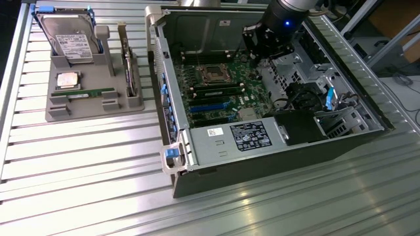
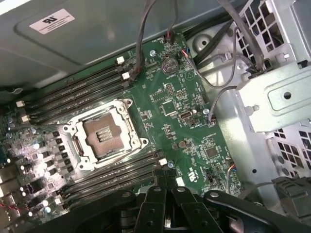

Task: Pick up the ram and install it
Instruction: 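Press down the ram until it locks into place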

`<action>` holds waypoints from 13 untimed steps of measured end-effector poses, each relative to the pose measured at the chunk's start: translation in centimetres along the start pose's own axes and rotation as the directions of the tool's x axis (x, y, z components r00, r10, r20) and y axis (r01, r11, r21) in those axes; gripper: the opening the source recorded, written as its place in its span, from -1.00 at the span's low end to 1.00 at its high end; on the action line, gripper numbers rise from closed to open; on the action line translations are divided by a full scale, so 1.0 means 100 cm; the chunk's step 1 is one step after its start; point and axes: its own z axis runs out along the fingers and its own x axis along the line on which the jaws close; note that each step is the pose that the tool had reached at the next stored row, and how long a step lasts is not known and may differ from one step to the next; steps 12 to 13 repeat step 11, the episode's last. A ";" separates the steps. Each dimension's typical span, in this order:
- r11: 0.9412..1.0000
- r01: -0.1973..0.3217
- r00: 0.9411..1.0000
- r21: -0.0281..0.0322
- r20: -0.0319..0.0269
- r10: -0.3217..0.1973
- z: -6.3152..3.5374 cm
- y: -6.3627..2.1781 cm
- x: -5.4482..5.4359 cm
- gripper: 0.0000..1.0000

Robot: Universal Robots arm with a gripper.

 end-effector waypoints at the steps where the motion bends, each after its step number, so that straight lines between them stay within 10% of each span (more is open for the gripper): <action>1: 1.000 -0.013 1.000 -0.001 0.000 0.013 0.0000 0.0000 0.000 -0.79; 13: 0.996 -0.094 0.996 -0.006 0.002 0.094 0.0006 0.0000 0.000 -0.79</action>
